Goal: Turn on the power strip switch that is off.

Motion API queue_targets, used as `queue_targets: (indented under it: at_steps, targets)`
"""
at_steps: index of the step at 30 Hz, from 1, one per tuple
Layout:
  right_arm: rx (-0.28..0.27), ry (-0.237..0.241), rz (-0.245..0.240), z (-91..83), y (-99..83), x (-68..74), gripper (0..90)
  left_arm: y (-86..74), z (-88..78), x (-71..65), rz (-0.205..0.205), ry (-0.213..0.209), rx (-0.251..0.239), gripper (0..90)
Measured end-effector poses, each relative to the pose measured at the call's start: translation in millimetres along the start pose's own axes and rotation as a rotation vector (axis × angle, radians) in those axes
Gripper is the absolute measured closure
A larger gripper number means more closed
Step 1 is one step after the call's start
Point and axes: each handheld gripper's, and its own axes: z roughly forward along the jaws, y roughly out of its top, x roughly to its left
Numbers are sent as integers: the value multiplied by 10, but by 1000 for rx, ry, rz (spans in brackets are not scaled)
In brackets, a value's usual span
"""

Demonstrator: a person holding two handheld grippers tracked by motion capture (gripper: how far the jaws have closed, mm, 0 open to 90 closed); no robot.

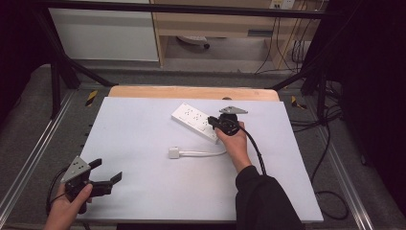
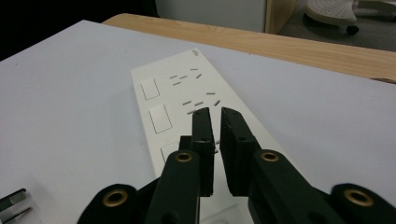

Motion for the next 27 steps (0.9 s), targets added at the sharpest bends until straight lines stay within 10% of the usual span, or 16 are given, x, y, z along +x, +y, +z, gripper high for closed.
queue_targets:
  at_steps: [27]
  targets:
    - [55,20,-52,160,-122,165,900,0,4,-5,5,2,2,55]
